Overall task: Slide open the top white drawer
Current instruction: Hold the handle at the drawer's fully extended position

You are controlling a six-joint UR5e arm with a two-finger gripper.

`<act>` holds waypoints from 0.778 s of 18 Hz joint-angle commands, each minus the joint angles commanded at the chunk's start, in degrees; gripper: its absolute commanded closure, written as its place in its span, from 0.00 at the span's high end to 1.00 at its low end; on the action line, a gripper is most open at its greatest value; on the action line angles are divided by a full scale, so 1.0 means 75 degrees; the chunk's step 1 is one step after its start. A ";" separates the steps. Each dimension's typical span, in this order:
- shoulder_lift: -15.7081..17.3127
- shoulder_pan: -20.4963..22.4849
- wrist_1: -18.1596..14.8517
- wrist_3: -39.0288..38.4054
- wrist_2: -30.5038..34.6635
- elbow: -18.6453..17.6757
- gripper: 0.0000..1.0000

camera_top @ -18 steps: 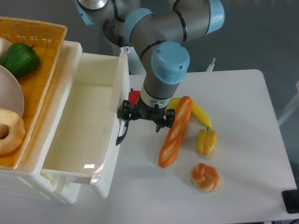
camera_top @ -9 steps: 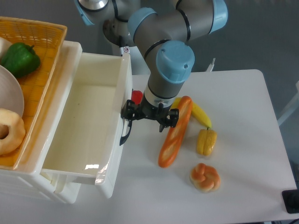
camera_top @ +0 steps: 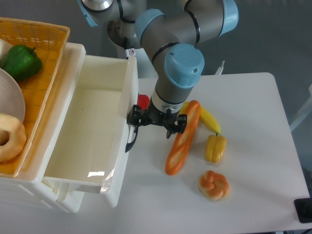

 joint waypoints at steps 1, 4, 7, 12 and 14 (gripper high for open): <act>-0.0012 0.0000 0.0000 0.0000 -0.0047 -0.0012 1.00; 0.0000 0.0105 -0.0023 -0.0012 -0.0269 -0.0023 1.00; -0.0012 0.0117 -0.0035 -0.0012 -0.0339 -0.0023 1.00; 0.0000 0.0164 -0.0047 -0.0012 -0.0422 -0.0023 1.00; 0.0000 0.0164 -0.0047 -0.0012 -0.0492 -0.0023 1.00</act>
